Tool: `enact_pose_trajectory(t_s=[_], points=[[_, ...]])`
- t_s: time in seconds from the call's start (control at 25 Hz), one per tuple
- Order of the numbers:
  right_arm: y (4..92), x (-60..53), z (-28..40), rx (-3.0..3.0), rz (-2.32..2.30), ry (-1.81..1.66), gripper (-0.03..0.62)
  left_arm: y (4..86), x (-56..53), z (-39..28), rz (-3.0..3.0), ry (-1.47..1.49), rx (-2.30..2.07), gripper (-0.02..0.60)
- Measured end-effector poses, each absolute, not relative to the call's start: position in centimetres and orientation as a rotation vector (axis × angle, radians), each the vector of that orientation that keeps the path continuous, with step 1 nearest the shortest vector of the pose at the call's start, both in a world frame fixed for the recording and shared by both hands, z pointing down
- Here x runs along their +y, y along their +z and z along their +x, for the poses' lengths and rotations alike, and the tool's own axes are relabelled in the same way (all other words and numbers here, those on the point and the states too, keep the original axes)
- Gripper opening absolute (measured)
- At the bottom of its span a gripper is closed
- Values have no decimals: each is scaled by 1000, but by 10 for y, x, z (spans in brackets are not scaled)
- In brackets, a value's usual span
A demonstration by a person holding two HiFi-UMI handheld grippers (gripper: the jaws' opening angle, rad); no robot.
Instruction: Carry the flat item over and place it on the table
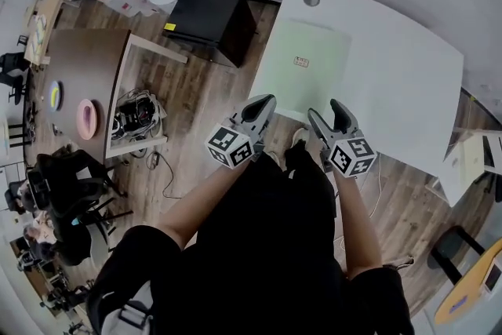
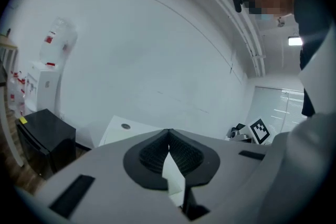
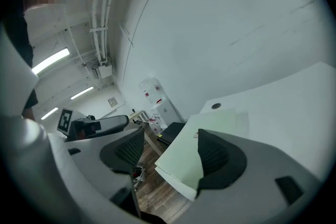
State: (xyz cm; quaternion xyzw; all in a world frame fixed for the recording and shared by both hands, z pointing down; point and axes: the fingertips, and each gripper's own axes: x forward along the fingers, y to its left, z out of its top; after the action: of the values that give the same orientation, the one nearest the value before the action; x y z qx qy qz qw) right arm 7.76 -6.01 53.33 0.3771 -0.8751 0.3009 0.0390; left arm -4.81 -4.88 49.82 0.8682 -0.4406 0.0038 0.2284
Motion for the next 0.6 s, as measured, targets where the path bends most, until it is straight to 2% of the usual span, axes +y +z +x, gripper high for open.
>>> enact_pose_trajectory(t_s=[0.16, 0.32, 0.6], points=[[508, -35, 77, -2687, 1253, 739, 308, 479, -24, -41, 2455, -4, -1228, 14], [489, 3, 71, -2699, 1303, 721, 307, 468, 14, -30, 2491, 0, -1218, 14], [447, 75, 22, -2716, 1267, 477, 297, 441, 80, -40, 2509, -133, -1191, 14]])
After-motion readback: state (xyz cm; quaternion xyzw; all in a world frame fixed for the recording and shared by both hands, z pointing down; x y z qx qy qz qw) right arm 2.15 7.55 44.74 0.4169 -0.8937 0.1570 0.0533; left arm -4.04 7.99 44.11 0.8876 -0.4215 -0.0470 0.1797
